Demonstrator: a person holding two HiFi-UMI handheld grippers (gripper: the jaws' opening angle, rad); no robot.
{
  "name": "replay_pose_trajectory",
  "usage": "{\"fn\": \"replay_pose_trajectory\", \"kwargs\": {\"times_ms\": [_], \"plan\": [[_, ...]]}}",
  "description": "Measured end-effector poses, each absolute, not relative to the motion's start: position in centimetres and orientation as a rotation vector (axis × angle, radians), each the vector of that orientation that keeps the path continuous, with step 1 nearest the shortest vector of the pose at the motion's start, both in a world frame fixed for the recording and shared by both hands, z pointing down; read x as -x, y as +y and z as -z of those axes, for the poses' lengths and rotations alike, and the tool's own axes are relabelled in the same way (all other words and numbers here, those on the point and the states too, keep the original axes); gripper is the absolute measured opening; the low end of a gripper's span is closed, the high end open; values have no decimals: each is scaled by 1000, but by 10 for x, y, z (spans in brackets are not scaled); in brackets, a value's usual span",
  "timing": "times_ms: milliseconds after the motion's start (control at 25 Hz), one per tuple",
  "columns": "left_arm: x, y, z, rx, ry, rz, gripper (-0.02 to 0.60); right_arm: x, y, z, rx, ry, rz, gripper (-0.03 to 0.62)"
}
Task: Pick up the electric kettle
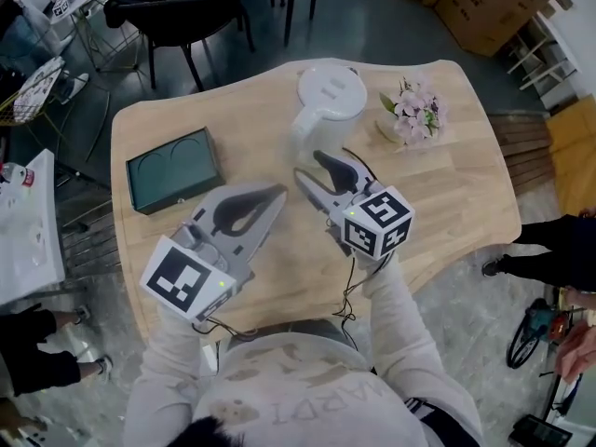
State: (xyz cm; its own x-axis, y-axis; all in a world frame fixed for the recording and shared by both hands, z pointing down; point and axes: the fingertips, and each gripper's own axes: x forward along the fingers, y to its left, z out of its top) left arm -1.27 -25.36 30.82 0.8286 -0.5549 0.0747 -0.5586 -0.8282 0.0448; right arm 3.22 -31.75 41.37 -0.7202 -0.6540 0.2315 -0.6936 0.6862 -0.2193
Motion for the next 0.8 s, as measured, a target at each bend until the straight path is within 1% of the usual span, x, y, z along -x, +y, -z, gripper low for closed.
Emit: {"fn": "replay_pose_trajectory", "kwargs": {"times_ms": [360,800], "plan": [[25,-276,-322,-2913,-896,-92,77,-21,-353,-440,-1118,-2716,-479,189],[35,-287,-334,-2891,-913,-106,77,-5,-373,-450,-1130,-2713,-481,189]]}}
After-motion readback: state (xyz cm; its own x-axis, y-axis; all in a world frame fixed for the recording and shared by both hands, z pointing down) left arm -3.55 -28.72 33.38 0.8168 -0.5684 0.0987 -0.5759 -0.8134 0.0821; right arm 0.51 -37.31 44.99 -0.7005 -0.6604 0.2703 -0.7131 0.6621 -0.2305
